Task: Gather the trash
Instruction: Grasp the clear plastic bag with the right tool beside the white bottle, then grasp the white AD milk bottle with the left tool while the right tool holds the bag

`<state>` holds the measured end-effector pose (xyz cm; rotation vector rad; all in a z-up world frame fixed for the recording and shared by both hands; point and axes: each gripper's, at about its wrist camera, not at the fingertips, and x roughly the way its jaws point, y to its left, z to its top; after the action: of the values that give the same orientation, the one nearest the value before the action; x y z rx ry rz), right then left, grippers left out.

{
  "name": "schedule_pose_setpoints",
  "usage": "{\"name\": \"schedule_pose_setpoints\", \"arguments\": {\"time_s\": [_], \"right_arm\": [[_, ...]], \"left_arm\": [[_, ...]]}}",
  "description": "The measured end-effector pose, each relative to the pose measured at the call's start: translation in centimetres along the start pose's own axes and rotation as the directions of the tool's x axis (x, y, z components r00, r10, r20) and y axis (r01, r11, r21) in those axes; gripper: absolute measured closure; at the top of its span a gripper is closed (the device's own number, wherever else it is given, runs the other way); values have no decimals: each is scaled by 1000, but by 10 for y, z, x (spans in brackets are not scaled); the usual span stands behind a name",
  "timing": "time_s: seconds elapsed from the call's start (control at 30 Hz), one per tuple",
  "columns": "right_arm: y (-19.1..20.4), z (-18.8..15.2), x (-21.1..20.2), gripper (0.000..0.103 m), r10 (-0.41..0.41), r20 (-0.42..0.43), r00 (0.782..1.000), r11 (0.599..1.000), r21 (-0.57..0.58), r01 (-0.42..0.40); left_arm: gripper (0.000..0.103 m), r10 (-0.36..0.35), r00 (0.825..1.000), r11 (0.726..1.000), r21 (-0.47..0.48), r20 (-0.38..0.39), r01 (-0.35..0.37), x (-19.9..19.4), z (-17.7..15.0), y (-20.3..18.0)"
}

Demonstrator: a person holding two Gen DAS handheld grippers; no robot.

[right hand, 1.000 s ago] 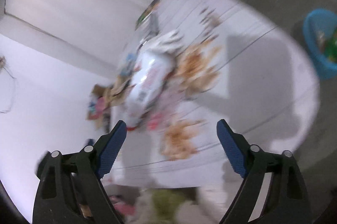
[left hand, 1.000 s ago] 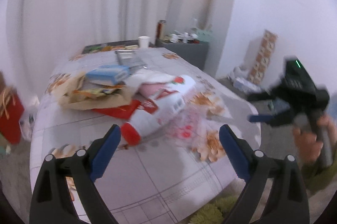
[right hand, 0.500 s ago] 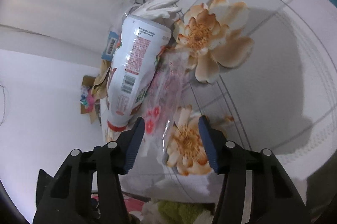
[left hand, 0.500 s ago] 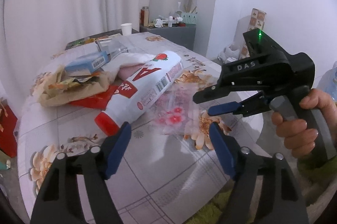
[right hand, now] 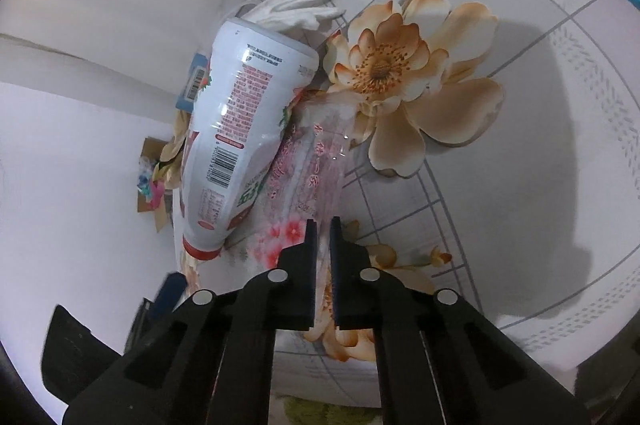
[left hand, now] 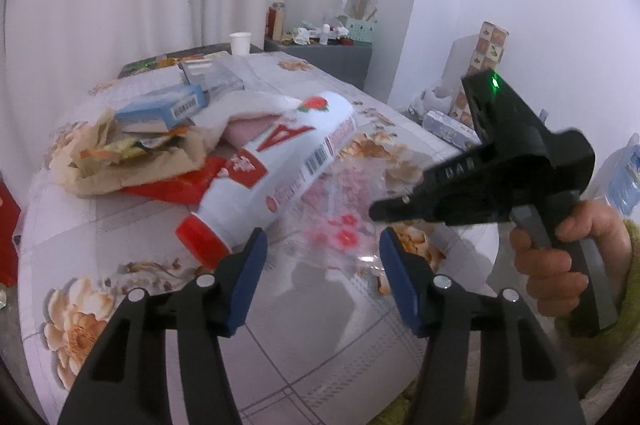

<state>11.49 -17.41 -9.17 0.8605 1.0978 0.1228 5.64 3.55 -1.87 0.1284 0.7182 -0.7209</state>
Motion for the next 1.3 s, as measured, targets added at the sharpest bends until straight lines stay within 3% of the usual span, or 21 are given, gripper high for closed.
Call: {"name": "schedule_pose_setpoints", "arguments": {"time_s": [0.27,0.43,0.63,0.83,0.93,1.03,1.13,1.3], "right_arm": [[-19,-4,-25,102,-25,20,999,999,-27,26],[-33,-7,-39,102,-38,46,998,999,-14,39],[-48,-6,-53,102,-34,74,997,999,1,34],[-58,-1,-69,101,-29,83,996,999,-23,31],[-59,2,-72,101,-28,71,997,999,-43,32],[-59,4,-76,100,-24,63,998,998,-55,28],[-61,8,-78,98,-5,46,999,999,-53,8],[-65,14,-75,98,30,17,999,999,-31,-29]], "left_arm": [[46,65,997,996,-69,39,-62,-4,23,30],[46,71,997,986,-150,-22,-73,13,33,55],[39,-14,990,958,-286,-137,-25,41,32,80],[38,-109,976,951,-306,-189,46,42,29,65],[38,-240,944,931,-329,-227,158,41,26,49],[37,-286,926,925,-325,-248,198,40,30,36],[26,-260,940,938,-290,-221,191,37,42,26],[23,-169,960,973,-192,-223,127,53,65,9]]}}
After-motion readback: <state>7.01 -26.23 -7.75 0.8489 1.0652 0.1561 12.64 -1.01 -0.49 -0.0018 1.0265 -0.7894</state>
